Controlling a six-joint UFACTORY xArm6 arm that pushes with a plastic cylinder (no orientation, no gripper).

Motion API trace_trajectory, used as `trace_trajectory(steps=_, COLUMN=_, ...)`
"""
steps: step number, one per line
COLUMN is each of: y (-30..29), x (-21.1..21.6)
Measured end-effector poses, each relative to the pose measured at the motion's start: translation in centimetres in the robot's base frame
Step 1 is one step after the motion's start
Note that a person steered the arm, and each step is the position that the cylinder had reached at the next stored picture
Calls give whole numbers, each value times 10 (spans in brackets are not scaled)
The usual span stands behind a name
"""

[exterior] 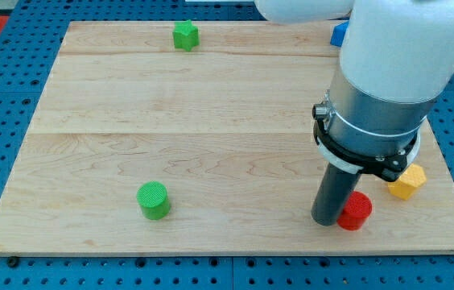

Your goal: Put the red circle to the right bottom

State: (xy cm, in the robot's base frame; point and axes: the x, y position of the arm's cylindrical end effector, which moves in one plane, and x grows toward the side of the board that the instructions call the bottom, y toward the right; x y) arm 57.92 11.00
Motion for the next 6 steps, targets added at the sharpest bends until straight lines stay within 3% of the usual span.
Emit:
trace_trajectory(steps=3, y=-18, x=-14)
trace_trajectory(steps=4, y=-3, x=-28)
trace_trajectory(steps=6, y=16, x=-15)
